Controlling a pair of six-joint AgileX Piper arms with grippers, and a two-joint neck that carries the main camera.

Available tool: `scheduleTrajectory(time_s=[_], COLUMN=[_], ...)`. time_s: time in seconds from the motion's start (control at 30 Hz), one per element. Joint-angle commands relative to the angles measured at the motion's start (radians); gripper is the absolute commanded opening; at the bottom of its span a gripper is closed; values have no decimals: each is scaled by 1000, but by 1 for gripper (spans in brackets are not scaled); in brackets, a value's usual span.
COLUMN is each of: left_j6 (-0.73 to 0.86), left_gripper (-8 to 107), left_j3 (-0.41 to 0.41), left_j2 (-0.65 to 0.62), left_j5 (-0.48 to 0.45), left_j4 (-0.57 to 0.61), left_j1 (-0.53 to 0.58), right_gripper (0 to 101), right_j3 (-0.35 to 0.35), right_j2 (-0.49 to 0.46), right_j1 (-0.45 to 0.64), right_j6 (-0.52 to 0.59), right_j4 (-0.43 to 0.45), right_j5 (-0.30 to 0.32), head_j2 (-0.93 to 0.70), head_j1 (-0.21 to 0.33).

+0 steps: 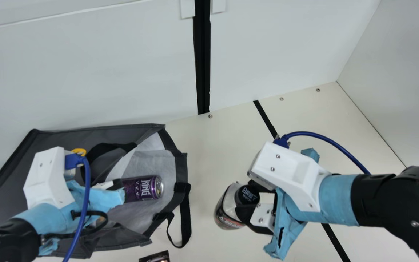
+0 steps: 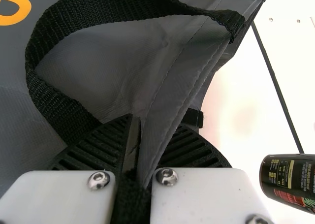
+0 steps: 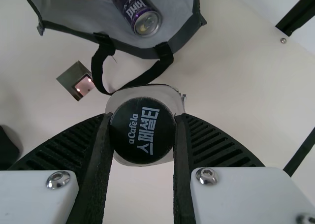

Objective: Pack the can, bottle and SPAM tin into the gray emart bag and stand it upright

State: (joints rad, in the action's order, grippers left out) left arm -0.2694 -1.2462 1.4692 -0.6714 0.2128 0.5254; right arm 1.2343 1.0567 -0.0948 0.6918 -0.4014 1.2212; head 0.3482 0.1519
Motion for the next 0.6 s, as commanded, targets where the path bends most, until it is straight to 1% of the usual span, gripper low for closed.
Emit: scheduleTrajectory(time_s=[0.0,0.27,0.57], left_j6=[0,0,0], left_gripper=[-8,-8,-8], left_j3=[0,0,0], left_j2=[0,0,0], left_j5=[0,0,0], left_j4=[0,0,0], left_j1=[0,0,0], right_gripper=[0,0,0], right_j3=[2,2,-2], right_j2=[0,3,26], right_j1=[7,52,121], right_j6=[9,74,190], right_j4=[-21,-116,-252], right_j5=[-1,-1,-1], head_j2=[1,1,1], head_j1=[23,23,23])
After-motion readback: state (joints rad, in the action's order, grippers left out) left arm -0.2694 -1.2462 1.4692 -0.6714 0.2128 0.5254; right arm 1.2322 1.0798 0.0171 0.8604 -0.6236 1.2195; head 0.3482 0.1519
